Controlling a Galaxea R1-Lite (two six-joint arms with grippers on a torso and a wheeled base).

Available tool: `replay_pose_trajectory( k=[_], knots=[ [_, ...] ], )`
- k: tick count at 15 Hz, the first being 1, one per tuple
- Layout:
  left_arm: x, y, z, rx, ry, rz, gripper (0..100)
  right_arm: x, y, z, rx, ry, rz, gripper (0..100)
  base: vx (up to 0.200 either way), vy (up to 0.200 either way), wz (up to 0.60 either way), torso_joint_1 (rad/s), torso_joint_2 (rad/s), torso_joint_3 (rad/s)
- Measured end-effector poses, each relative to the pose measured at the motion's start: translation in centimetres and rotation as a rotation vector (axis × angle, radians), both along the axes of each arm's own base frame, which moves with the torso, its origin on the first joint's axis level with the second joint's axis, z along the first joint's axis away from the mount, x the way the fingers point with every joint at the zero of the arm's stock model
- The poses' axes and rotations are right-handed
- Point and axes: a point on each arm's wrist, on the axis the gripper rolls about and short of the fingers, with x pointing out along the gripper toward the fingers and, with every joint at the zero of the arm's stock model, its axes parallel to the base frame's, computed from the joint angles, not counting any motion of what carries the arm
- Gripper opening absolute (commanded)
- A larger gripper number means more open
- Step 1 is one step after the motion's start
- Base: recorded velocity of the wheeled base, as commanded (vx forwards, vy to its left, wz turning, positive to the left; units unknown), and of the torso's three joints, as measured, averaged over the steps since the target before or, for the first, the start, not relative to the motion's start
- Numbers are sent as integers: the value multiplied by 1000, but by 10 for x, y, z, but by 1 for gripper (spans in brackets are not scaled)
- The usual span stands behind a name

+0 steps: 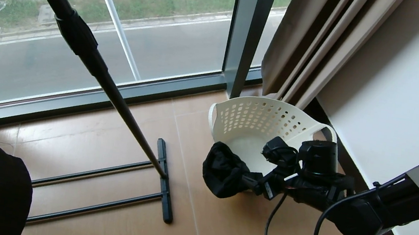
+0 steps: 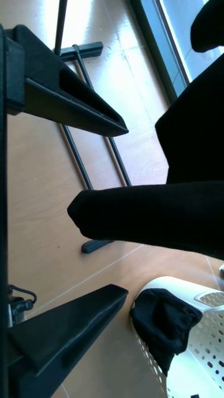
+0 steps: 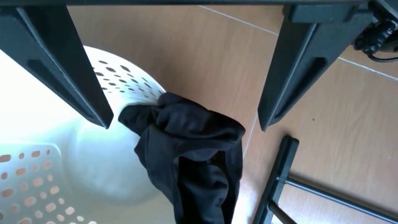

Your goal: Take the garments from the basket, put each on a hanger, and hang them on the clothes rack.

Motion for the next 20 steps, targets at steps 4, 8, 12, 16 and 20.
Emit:
replay_pose_trajectory(
  k=[4, 8, 12, 16, 20],
  knots=[
    [0, 0, 0, -1, 0, 1, 100, 5, 2, 1, 10, -22, -1, 100, 0, 0, 0, -6, 34, 30],
    [0, 0, 0, 1, 0, 0, 100, 23, 10, -9, 16, -84, 8, 100, 0, 0, 0, 0, 0, 0],
    [0, 0, 0, 0, -1, 1, 100, 48, 18, -6, -5, -47, 2, 100, 0, 0, 0, 0, 0, 0],
    [0, 0, 0, 0, -1, 0, 100, 74, 21, -10, -2, -57, -16, 100, 0, 0, 0, 0, 0, 0],
    [0, 0, 0, -1, -1, 2, 100, 90, 24, -18, -26, -9, -27, 100, 0, 0, 0, 0, 0, 0]
  ],
)
